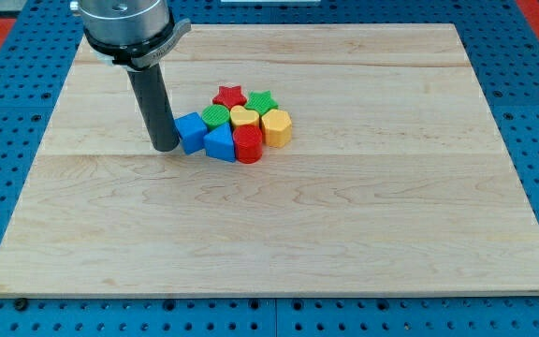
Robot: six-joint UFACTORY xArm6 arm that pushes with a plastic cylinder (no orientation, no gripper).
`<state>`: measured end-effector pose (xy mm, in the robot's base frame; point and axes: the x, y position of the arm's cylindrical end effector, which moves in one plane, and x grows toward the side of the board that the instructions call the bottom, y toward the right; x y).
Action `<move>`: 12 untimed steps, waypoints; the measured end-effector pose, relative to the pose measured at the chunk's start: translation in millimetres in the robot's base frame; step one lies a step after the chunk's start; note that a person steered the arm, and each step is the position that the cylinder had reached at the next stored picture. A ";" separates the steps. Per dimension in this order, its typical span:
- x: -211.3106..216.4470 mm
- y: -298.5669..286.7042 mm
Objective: Move the green star to the top left of the board
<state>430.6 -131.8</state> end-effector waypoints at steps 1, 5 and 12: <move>1.4 0.0; 61.0 92.1; -96.4 161.2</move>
<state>334.3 29.5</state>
